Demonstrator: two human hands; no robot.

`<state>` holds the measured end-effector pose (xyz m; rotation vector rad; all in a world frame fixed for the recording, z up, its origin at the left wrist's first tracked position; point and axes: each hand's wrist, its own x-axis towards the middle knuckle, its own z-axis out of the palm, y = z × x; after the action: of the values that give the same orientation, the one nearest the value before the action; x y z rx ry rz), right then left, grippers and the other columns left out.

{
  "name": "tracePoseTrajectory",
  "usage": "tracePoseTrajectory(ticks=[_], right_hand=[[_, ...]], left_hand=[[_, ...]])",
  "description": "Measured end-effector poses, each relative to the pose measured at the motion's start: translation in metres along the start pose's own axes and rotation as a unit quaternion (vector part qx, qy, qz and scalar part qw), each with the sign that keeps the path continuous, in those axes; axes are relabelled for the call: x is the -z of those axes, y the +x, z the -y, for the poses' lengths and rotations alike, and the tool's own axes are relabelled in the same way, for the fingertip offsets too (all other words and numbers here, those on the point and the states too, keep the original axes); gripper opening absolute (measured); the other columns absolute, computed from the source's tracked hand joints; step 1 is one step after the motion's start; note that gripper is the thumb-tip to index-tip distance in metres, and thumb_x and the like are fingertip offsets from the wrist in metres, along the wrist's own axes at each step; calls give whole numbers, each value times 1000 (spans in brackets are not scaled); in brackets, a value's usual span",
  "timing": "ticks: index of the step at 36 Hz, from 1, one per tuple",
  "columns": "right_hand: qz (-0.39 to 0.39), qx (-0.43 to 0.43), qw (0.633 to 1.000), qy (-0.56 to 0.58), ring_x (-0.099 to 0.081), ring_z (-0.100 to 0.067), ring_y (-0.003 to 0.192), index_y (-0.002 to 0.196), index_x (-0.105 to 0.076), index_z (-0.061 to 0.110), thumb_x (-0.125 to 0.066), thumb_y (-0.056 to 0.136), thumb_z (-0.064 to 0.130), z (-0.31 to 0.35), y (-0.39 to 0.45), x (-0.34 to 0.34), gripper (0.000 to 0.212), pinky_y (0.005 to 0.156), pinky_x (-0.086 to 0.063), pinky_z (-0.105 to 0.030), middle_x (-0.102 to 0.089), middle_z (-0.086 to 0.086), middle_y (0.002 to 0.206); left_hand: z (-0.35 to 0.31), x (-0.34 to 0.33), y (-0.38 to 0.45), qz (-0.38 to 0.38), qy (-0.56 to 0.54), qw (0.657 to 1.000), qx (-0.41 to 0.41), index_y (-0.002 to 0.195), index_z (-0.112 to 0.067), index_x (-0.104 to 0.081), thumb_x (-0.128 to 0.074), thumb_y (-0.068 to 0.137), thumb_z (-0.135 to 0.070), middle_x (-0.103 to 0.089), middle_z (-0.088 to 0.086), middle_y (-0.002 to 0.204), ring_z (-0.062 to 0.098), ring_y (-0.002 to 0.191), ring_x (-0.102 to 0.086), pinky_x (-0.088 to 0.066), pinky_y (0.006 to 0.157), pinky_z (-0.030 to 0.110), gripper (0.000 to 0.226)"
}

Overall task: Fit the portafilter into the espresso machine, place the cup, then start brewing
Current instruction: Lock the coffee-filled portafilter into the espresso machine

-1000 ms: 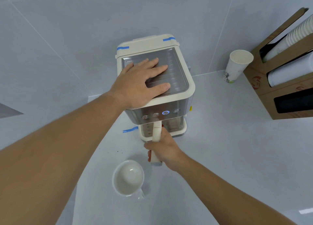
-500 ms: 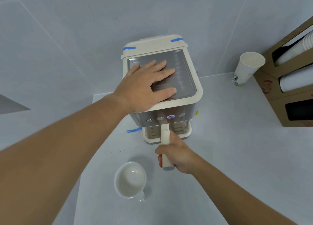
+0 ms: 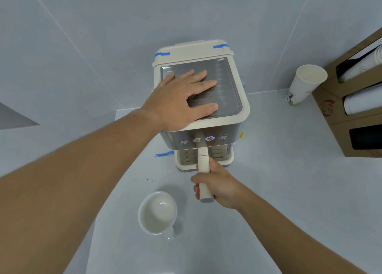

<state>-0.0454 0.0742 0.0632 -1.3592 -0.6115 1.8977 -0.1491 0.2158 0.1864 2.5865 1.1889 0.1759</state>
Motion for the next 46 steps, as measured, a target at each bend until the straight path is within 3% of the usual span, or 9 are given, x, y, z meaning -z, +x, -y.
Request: tracePoseTrajectory(ticks=[7,13,21,30,33,35,38,40,46], right_hand=[[-31,11,999,2,-59,-26,64,98,-59,14,-60,88,1,-1,-11,0,16,66,-55,-40,-58,-13,79],[-50,19,997,-50,-67,-27,81,102,-63,16,-57,91,4,-1,-22,6,18,89,-54,-46,-67,-8,92],[-100,21,991,-85,-61,-23,93,117,-65,13,-55,86,1,1,-36,1,34,92,-54,-43,-66,-6,101],[-92,45,993,-65,-67,-24,97,103,-69,11,-49,90,-6,6,-63,3,29,83,-58,-27,-69,-10,104],[-107,49,992,-33,-67,-36,111,100,-68,1,-55,90,-6,5,-69,6,18,82,-57,-27,-67,-28,119],[-115,47,992,-10,-54,-48,121,110,-64,-10,-59,89,-6,4,-75,7,22,90,-54,-34,-57,-40,125],[-113,41,993,-2,-53,-52,119,110,-57,-21,-60,89,-5,4,-82,13,27,104,-48,-47,-56,-45,117],[-109,42,993,6,-69,-37,106,114,-63,-12,-63,89,-1,1,-88,16,27,93,-56,-40,-68,-32,114],[-97,30,992,71,-72,-30,102,114,-65,0,-56,96,8,-20,-94,24,22,89,-55,-40,-73,-19,113]], left_hand=[[-2,0,-1,-10,-5,1000,1,148,-43,-35,-44,88,-66,-22,-12,163,9,152,-13,-4,124,43,65],[-4,-2,-1,-24,-3,1000,1,146,-40,-39,-45,88,-63,-27,-10,162,10,151,-16,-7,123,41,63],[-12,1,-14,-58,5,998,12,141,-30,-51,-47,93,-50,-43,-9,154,14,143,-37,-33,115,37,52],[-27,1,-42,-78,-42,996,10,104,2,-62,-46,96,-26,-63,17,109,32,100,-57,-46,89,47,33],[-28,6,-58,-81,-77,994,13,80,-3,-58,-50,92,-23,-57,7,78,22,76,-52,-48,75,44,25],[-28,8,-71,-82,-122,989,33,84,-10,-67,-54,91,-25,-65,1,82,18,80,-59,-51,80,40,21],[-32,9,-95,-92,-226,967,80,104,-22,-75,-60,93,-27,-73,-10,102,7,93,-67,-51,83,19,20],[-33,6,-113,-117,-288,945,101,107,-25,-74,-63,92,-27,-73,-15,103,-1,94,-68,-49,81,10,19],[-19,-23,-171,-176,-482,833,207,88,-22,-78,-64,92,-18,-78,-4,85,13,85,-72,-56,84,29,15]])
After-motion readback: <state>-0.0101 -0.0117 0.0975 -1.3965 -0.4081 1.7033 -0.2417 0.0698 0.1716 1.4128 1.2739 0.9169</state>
